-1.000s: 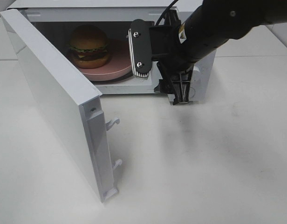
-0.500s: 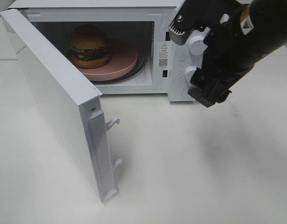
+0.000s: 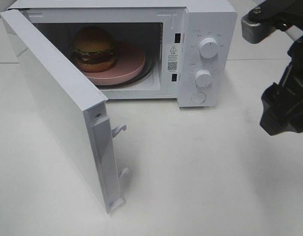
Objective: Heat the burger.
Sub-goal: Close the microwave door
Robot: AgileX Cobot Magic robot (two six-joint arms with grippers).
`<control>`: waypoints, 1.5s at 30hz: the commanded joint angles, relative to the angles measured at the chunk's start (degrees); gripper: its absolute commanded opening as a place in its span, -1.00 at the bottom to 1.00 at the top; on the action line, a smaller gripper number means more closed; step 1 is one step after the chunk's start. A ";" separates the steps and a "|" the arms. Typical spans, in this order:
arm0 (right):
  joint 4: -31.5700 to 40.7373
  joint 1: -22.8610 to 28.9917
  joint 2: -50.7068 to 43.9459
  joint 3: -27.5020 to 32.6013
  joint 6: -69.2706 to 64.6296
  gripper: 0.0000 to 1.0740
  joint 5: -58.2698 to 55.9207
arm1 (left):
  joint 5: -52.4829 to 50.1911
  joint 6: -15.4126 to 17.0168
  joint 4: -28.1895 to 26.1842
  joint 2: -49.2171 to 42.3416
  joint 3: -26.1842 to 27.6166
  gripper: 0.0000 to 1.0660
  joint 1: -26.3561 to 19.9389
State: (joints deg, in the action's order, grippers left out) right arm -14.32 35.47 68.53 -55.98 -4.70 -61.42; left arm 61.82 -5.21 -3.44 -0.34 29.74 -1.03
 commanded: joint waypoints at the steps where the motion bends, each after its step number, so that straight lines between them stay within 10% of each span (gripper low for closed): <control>1: 1.43 -0.06 -4.93 3.44 -0.69 0.42 -1.66 | -0.57 -0.06 -0.34 -1.20 -0.23 0.83 0.34; 18: 3.61 -1.03 -24.98 14.78 -1.43 0.42 -2.92 | -0.57 -0.06 -0.34 -1.20 -0.23 0.83 0.34; 29: 7.51 -19.42 -40.51 22.29 -0.06 0.42 -1.20 | -0.57 -0.06 -0.34 -1.20 -0.23 0.83 0.34; 45: 11.80 -30.08 -62.74 25.90 -0.40 0.42 1.95 | -0.57 -0.06 -0.34 -1.20 -0.23 0.83 0.34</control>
State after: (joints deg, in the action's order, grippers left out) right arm -3.15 5.79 6.47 -30.14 -4.87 -60.22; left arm 61.82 -5.21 -3.44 -0.34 29.74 -1.03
